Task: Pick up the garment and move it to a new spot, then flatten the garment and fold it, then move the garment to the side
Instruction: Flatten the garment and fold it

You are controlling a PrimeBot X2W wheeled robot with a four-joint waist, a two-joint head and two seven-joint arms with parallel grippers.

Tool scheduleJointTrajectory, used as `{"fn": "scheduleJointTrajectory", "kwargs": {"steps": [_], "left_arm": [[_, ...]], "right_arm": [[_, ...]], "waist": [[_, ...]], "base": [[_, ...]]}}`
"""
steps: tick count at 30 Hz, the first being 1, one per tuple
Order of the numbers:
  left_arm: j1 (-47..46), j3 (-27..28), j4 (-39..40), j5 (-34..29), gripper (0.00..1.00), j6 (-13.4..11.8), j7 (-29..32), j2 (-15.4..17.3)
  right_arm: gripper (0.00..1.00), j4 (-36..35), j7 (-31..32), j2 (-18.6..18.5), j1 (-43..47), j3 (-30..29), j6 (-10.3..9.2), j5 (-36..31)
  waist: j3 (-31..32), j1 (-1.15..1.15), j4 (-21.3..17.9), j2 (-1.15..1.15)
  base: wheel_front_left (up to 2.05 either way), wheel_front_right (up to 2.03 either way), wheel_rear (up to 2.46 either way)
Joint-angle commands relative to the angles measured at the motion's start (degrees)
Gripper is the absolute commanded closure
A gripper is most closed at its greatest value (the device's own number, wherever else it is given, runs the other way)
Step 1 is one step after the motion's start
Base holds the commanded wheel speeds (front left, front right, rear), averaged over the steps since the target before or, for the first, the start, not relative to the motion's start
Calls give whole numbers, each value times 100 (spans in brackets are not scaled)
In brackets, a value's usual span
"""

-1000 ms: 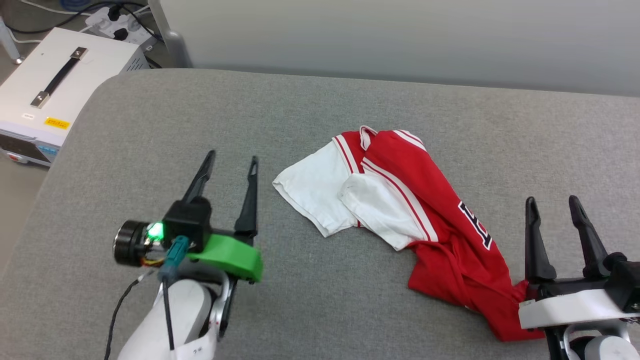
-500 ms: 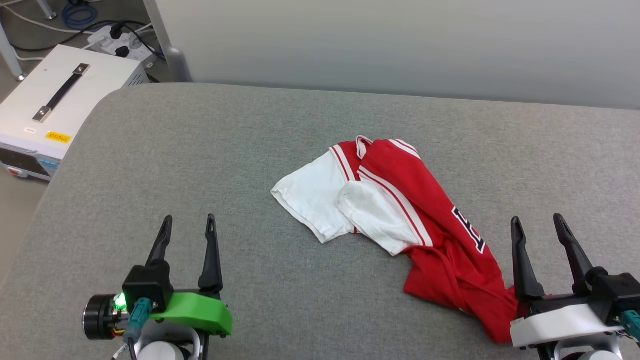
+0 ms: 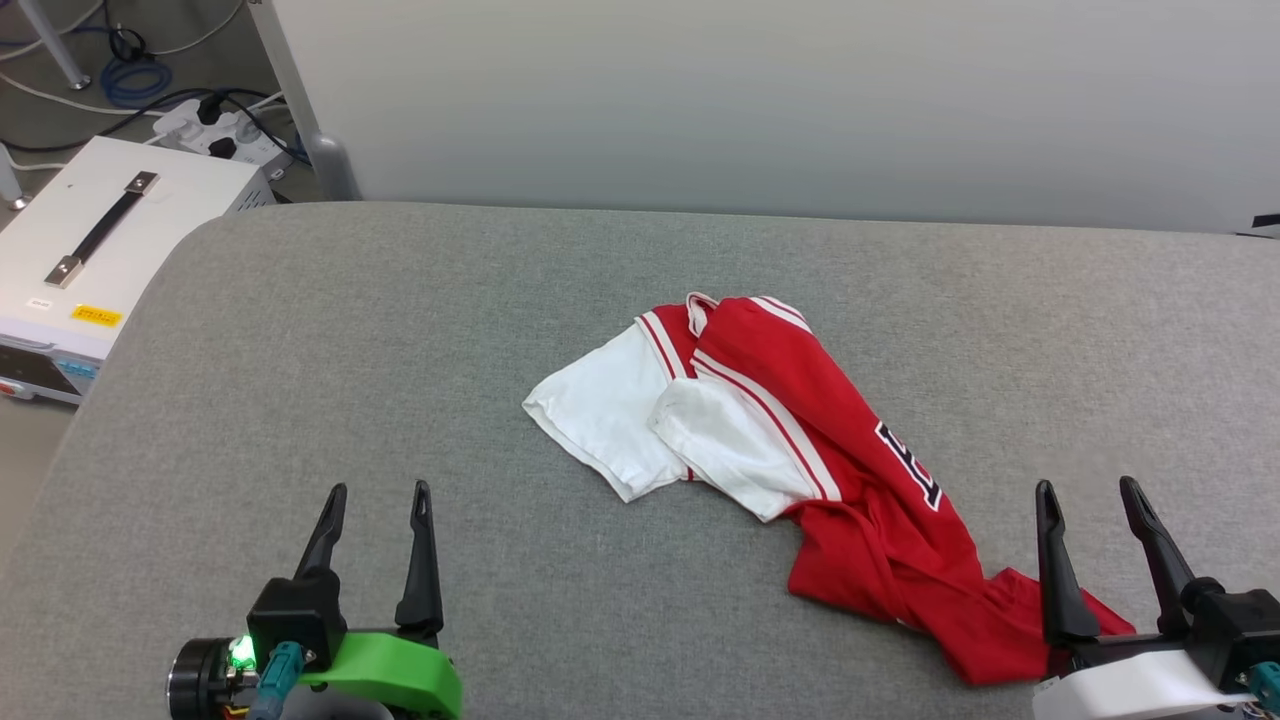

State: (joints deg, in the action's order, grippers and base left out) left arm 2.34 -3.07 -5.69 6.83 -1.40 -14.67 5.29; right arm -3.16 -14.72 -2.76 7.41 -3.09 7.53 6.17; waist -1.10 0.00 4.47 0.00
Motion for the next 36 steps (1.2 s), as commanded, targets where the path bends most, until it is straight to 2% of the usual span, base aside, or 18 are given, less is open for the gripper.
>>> {"fn": "scheduleJointTrajectory", "kwargs": {"steps": [1, 28, 36], "left_arm": [[89, 47, -2, -77, 0, 42, -32, -44], [149, 299, -74, -403, 0, 319, -33, -202], [36, 329, -30, -419, 0, 325, -33, -217]], "right_arm": [[0, -13, -28, -11, 79, -9, -4, 37], [0, 56, -28, -11, 112, -69, -4, 162], [0, -247, -28, -11, -390, -4, -4, 98]], "waist": [[9, 0, -26, 0], [20, 0, -124, 0], [-136, 0, -8, 0]], "base": [[0, 0, 0], [0, 0, 0], [0, 0, 0]]}}
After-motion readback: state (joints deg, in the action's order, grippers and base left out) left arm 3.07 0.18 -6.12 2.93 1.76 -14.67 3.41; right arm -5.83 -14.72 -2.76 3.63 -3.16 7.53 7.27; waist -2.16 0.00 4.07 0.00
